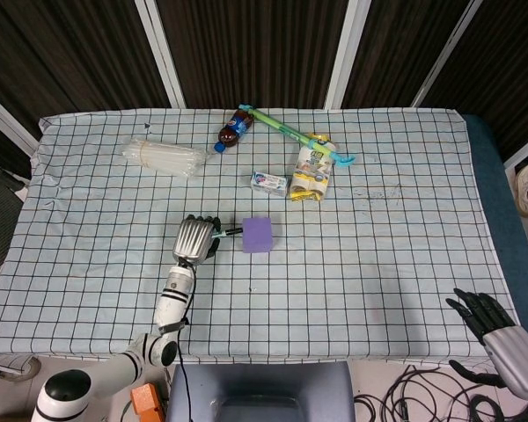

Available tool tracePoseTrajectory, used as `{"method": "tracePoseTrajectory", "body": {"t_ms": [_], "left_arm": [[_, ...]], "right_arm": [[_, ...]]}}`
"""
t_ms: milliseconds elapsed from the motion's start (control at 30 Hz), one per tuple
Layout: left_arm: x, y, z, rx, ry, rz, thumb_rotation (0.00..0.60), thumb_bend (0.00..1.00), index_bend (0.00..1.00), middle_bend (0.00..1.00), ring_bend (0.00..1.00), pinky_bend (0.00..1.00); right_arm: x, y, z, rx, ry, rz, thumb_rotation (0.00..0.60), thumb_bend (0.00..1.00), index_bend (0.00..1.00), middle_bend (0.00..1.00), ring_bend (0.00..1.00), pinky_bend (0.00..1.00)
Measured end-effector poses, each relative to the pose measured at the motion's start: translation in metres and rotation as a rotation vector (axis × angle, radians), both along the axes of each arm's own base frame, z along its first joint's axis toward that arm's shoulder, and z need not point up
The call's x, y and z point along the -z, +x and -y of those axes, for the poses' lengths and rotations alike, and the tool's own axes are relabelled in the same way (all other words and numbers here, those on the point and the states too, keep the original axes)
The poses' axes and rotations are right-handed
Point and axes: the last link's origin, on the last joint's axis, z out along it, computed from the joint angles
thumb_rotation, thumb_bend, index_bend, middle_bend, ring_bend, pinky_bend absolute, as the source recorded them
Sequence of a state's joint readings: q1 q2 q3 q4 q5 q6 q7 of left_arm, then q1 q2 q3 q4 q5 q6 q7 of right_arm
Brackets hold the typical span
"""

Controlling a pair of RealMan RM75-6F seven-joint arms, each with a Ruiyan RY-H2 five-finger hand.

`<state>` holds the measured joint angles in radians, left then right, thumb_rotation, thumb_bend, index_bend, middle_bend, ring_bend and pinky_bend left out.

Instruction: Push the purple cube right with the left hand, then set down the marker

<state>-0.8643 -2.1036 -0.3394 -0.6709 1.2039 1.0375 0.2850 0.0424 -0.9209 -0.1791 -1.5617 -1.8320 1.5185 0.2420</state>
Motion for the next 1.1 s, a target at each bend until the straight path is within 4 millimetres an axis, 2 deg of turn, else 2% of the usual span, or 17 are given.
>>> {"method": "tracePoseTrajectory", "body": {"t_ms": [200,333,533,667,833,933,1033,1100], "left_arm": [[-0.003,0.002,0.002,0.015,0.019,0.003,0.6,0.52,0.81,0.89,0.57,0.45],[-0.015,-0.011,0.0,0.007,0.048,-0.023,0.6,0.52,0.81,0.89,0.57,0.45],[-0.045,-0.062,0.003,-0.047,0.103,-0.114,0.6,0.51,0.8,0.88,0.57,0.44],[-0.067,-0.103,0.017,-0.092,0.116,-0.144,0.6,0.5,0.79,0.87,0.57,0.43],[-0.083,-0.14,0.04,-0.107,0.108,-0.179,0.6,0.49,0.76,0.83,0.56,0.42],[-0.084,-0.149,0.049,-0.1,0.089,-0.195,0.6,0.47,0.68,0.75,0.52,0.38],[-0.082,-0.154,0.052,-0.107,0.067,-0.203,0.6,0.46,0.59,0.61,0.43,0.33],[-0.081,-0.156,0.053,-0.11,0.052,-0.206,0.6,0.43,0.45,0.48,0.32,0.26]], "right_arm": [[0.0,0.0,0.0,-0.001,0.0,0.001,0.6,0.36,0.0,0.0,0.0,0.04],[0.0,0.0,0.0,-0.002,0.001,-0.001,0.6,0.36,0.0,0.0,0.0,0.04],[0.0,0.0,-0.001,-0.003,0.0,-0.002,0.6,0.36,0.0,0.0,0.0,0.04],[0.002,0.001,-0.002,-0.006,0.006,-0.007,0.6,0.36,0.0,0.0,0.0,0.04],[0.006,0.002,-0.002,-0.012,0.015,-0.014,0.6,0.36,0.0,0.0,0.0,0.04],[0.008,0.003,-0.003,-0.016,0.021,-0.019,0.6,0.36,0.0,0.0,0.0,0.04],[0.01,0.004,-0.003,-0.017,0.024,-0.023,0.6,0.36,0.0,0.0,0.0,0.04],[0.01,0.004,-0.003,-0.016,0.024,-0.025,0.6,0.36,0.0,0.0,0.0,0.04]]}}
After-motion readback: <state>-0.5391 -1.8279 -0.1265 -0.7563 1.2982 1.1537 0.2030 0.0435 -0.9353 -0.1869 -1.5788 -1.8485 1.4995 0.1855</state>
